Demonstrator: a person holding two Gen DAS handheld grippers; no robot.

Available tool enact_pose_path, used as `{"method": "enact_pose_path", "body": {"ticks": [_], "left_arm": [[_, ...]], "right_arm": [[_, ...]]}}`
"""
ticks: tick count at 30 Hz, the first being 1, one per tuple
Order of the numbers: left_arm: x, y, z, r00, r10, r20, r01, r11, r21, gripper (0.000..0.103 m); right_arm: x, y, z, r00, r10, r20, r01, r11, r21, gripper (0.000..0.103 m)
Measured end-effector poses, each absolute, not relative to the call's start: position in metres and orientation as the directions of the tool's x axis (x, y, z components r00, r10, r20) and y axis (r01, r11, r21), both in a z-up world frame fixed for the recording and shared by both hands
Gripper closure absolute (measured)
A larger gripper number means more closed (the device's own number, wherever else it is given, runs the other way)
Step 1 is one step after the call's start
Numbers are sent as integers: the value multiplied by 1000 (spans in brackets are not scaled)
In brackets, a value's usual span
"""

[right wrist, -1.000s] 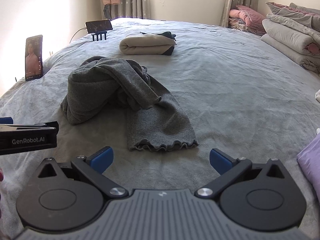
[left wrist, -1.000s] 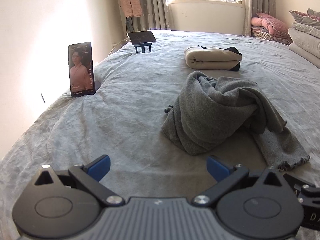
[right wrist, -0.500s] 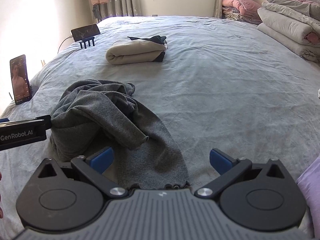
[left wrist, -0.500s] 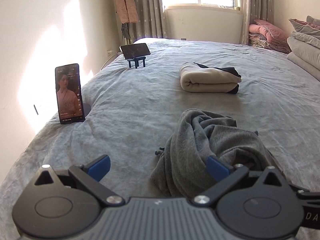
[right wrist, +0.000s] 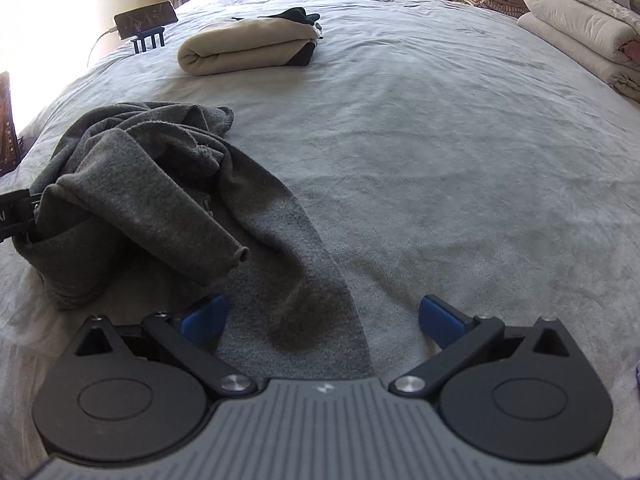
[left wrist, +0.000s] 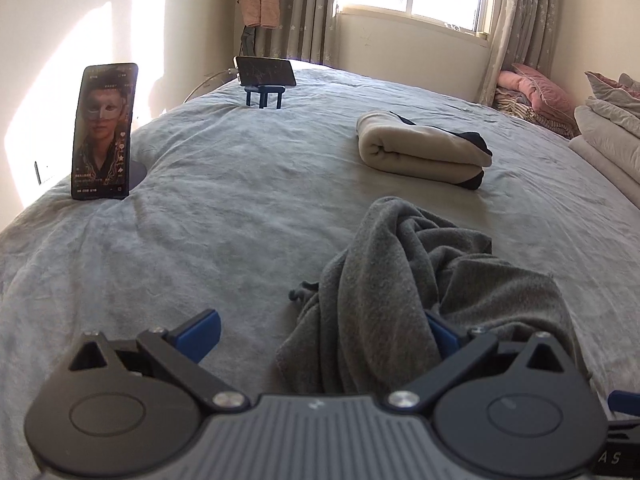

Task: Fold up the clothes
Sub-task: 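Lower the right gripper onto the grey garment's ruffled hem while the left gripper grasps its other hem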

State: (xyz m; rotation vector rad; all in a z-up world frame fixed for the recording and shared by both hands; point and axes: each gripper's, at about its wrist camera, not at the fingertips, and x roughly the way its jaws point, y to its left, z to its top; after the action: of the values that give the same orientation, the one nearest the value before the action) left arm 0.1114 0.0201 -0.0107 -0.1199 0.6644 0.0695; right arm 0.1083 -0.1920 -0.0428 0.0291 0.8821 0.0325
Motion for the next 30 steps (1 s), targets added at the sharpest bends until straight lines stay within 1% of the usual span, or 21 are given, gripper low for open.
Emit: {"method": "enact_pose_path", "body": {"ticks": [3, 8, 10, 13, 15, 20, 23, 26, 27, 28, 29, 30], "left_arm": [[109, 26, -16, 792, -14, -611, -78, 989, -124, 0], [109, 35, -17, 770, -57, -636, -78, 980, -183, 0], [104, 36, -13, 782, -57, -621, -64, 983, -171, 0], [94, 33, -9, 808, -8, -589, -64, 993, -101, 0], [91, 32, -7, 816, 10, -578, -68, 995, -78, 0], [87, 30, -2, 816, 22, -578, -73, 995, -65, 0], [87, 34, 0, 805, 9, -594, -78, 993, -91, 0], [88, 35, 1, 785, -11, -619, -85, 988, -126, 0], [87, 35, 1, 784, -16, -621, -81, 988, -128, 0], [87, 35, 2, 782, -21, -622, -77, 989, -130, 0], [87, 35, 2, 782, -25, -623, -70, 989, -127, 0], [86, 35, 2, 781, -29, -623, -63, 990, -125, 0]], "right_arm": [[105, -189, -45, 658, 33, -752, -35, 999, 13, 0], [106, -191, -44, 668, 55, -742, -77, 997, 5, 0], [106, -192, -42, 674, 62, -736, -81, 997, 10, 0], [100, -191, -37, 704, 81, -705, -97, 995, 18, 0], [97, -189, -33, 722, 124, -680, -124, 991, 48, 0], [94, -184, -23, 750, 267, -606, -214, 964, 159, 0], [96, -179, -20, 750, 325, -576, -256, 946, 199, 0], [98, -174, -22, 750, 329, -574, -266, 944, 194, 13], [99, -173, -24, 749, 330, -575, -267, 944, 195, 26], [101, -172, -25, 748, 331, -575, -268, 943, 196, 42], [102, -171, -26, 745, 335, -577, -269, 942, 200, 46], [104, -172, -28, 739, 342, -580, -271, 940, 209, 53]]}}
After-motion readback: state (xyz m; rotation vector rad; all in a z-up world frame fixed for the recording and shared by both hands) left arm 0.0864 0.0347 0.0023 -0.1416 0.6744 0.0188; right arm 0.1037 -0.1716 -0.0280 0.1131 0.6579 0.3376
